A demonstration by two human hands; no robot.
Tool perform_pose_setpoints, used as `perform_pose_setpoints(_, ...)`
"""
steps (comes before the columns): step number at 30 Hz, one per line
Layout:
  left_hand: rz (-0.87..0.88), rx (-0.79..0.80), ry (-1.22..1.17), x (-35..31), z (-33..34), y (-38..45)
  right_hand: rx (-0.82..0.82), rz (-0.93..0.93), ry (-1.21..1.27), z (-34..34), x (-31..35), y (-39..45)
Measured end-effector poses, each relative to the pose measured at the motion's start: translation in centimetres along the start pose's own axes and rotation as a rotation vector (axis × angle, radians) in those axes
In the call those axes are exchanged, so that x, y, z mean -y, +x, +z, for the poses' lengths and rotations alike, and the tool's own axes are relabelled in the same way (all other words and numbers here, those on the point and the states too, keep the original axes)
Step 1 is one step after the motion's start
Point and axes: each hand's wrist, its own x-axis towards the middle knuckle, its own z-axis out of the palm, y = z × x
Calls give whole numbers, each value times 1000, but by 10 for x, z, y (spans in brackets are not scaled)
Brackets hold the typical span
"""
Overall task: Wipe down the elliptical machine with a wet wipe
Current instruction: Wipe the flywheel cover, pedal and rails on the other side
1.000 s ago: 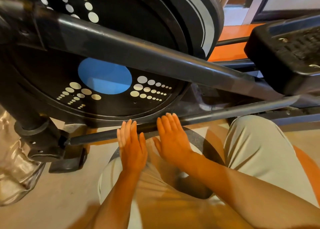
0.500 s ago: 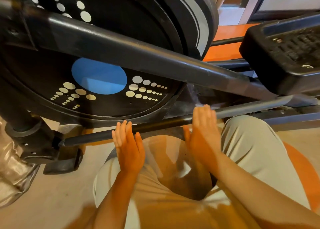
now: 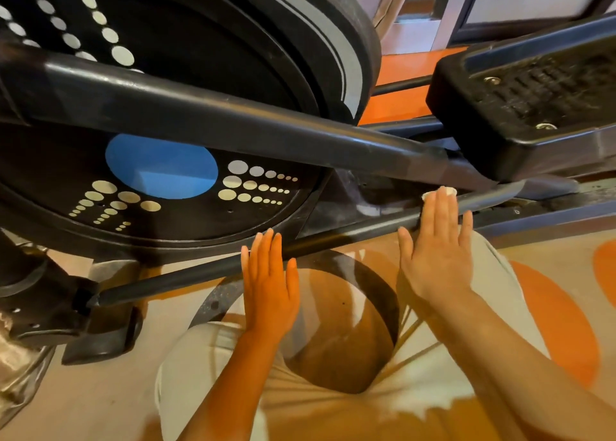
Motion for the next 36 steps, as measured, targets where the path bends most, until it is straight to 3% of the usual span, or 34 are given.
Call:
perform_pose_setpoints(3, 81, 15, 21, -17, 9, 6, 27, 14, 142, -2, 14, 0)
perform_pose_setpoints(6, 111, 15, 47, -29, 12, 10, 61, -236, 267, 5, 45, -19)
perform_pose_setpoints(9, 84, -3, 55, -33, 13, 10, 50, -470, 164, 20, 56, -36)
perform_pose_setpoints(11, 64, -11, 52, -33, 13, 9, 60, -534, 134, 19, 45, -31)
perform_pose_setpoints(14, 63, -22, 57, -32, 14, 7, 39, -385, 228, 6, 13, -14)
perform_pose_setpoints(19, 60, -72, 89, -34, 18, 7, -7, -69, 167, -7, -52, 12)
perform_pose_setpoints(24, 65, -94, 85, -35, 19, 7, -4, 93, 259, -15, -32, 23)
perform_pose_setpoints(30, 69, -48, 90, -34, 15, 5, 170, -346, 292, -3, 18, -6)
perform_pose_setpoints(32, 64, -25, 89, -34, 13, 6, 144, -370, 277, -8, 6, 0)
perform_pose_setpoints(36, 46, 7, 82, -34, 11, 6, 51, -237, 188, -18, -41, 23)
